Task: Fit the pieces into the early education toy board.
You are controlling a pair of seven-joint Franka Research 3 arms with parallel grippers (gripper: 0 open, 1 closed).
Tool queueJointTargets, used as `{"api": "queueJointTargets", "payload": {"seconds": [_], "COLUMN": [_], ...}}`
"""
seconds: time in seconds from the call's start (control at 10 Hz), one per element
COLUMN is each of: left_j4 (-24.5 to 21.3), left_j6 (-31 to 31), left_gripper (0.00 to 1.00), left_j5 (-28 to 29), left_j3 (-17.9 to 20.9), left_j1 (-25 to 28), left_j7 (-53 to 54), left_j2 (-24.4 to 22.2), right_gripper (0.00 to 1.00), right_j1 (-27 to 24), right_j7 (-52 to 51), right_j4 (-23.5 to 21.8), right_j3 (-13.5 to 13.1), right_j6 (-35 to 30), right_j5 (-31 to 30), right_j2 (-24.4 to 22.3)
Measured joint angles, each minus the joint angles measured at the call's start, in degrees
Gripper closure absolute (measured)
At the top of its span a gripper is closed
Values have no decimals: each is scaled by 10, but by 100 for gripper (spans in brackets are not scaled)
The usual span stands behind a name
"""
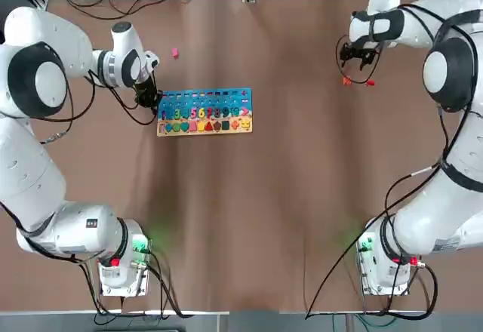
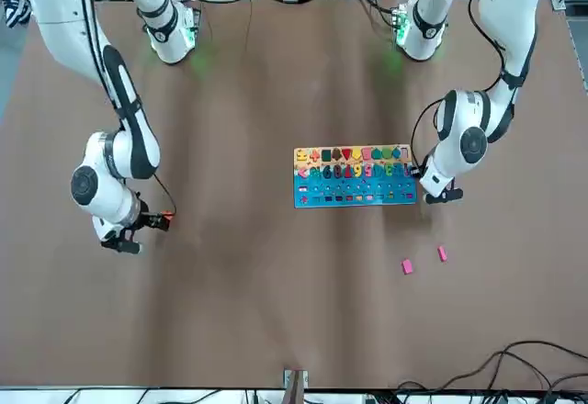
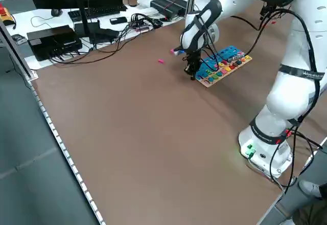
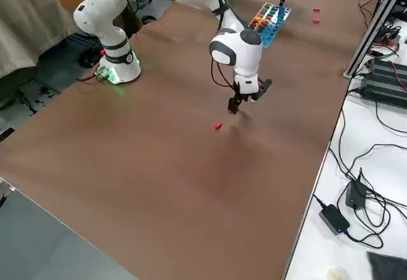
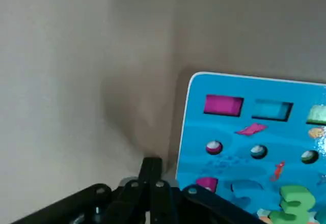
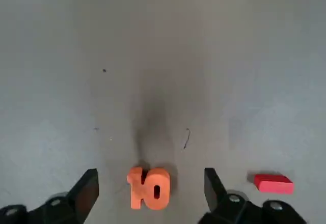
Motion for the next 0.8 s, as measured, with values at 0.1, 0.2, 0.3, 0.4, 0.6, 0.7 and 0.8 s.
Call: {"api": "queueJointTargets", "payload": {"seconds": [0.1,0.2,0.3,0.4,0.6,0.7,0.8], "left_j4": [0,0,0,0,0,0,0], "left_j6": [0,1,1,1,1,1,1], "left_gripper": [99,99,99,99,99,99,99], "left_j5": [0,0,1,2,3,5,12], "left_j3": [0,0,0,1,1,2,4], "left_j1": [0,0,-1,-2,-3,-4,-10], "left_j7": [0,-2,-7,-11,-12,-15,-24], "left_j2": [0,0,1,1,1,1,1], "right_gripper": [16,31,50,52,51,50,49], "right_j1": [8,15,18,18,18,16,15], "right_j7": [4,10,12,13,14,14,14], "right_j4": [0,0,0,-1,-2,-1,-1], "right_j3": [0,0,0,0,-1,-2,-3], "right_j6": [-21,-28,-31,-32,-32,-30,-25], "right_j5": [0,1,1,1,1,1,2], "right_j2": [0,0,0,0,0,0,0]}}
